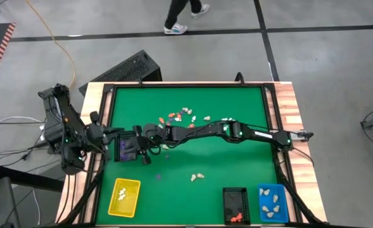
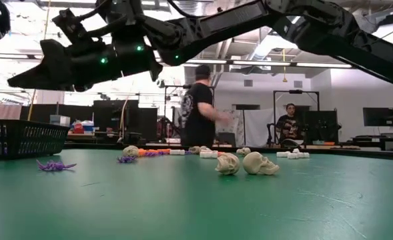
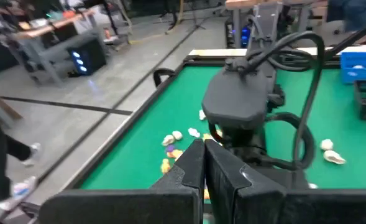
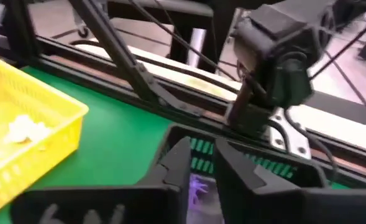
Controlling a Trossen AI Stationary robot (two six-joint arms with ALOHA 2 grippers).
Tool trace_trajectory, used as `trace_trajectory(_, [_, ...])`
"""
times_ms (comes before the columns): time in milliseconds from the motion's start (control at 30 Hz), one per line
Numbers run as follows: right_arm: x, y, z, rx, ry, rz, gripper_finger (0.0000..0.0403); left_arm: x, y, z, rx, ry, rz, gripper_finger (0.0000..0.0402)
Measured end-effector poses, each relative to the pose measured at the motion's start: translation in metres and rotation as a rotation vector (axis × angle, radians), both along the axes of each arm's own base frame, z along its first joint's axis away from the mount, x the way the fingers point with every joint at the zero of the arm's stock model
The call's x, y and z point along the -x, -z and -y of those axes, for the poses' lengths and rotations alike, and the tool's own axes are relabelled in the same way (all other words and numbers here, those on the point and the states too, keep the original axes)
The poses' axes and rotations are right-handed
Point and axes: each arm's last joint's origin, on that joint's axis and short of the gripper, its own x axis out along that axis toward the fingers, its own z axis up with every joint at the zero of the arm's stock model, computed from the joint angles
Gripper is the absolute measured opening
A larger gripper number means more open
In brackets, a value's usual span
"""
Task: Sort Halloween decoration
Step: Put the purple spider toy into the top black basket, then put the orange skeleton toy into the bottom black basket
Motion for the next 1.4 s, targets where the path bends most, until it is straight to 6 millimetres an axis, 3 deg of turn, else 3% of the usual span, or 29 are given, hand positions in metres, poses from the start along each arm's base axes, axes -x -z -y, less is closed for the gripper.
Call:
trace_trajectory(167, [0.001,-0.003,0.014,0.001,0.029,-0.004,0.0117,0.014,-0.006,-0.017,0.068,0.053,0.033,0.0000])
trace_trajectory(300, [0.012,-0.013,0.036,0.027,0.077,-0.163,0.0122,0.025,-0.009,-0.032,0.117,0.099,0.055,0.0000])
trace_trajectory(467, [0.047,-0.055,0.075,0.079,0.138,-0.359,0.0121,0.031,-0.009,-0.041,0.124,0.139,0.055,0.0000])
trace_trajectory(633, [0.086,-0.069,0.124,0.054,0.211,-0.592,0.0121,0.033,-0.006,-0.042,0.096,0.148,0.044,0.0000])
trace_trajectory(767, [0.120,-0.090,0.156,0.004,0.270,-0.709,0.0120,0.032,0.012,-0.037,0.045,0.167,0.023,0.0000])
trace_trajectory(867, [0.138,-0.097,0.169,-0.054,0.274,-0.774,0.0120,0.033,0.028,-0.035,0.050,0.192,0.014,0.0000])
trace_trajectory(1000, [0.157,-0.104,0.171,-0.085,0.262,-0.880,0.0120,0.038,0.039,-0.034,0.111,0.272,0.030,0.0000])
trace_trajectory(1167, [0.191,-0.134,0.163,-0.108,0.251,-0.962,0.0120,0.044,0.039,-0.043,0.132,0.368,0.062,0.0000])
trace_trajectory(1400, [0.241,-0.209,0.130,-0.102,0.246,-0.818,0.0120,0.043,0.032,-0.043,0.297,0.400,0.069,0.0000])
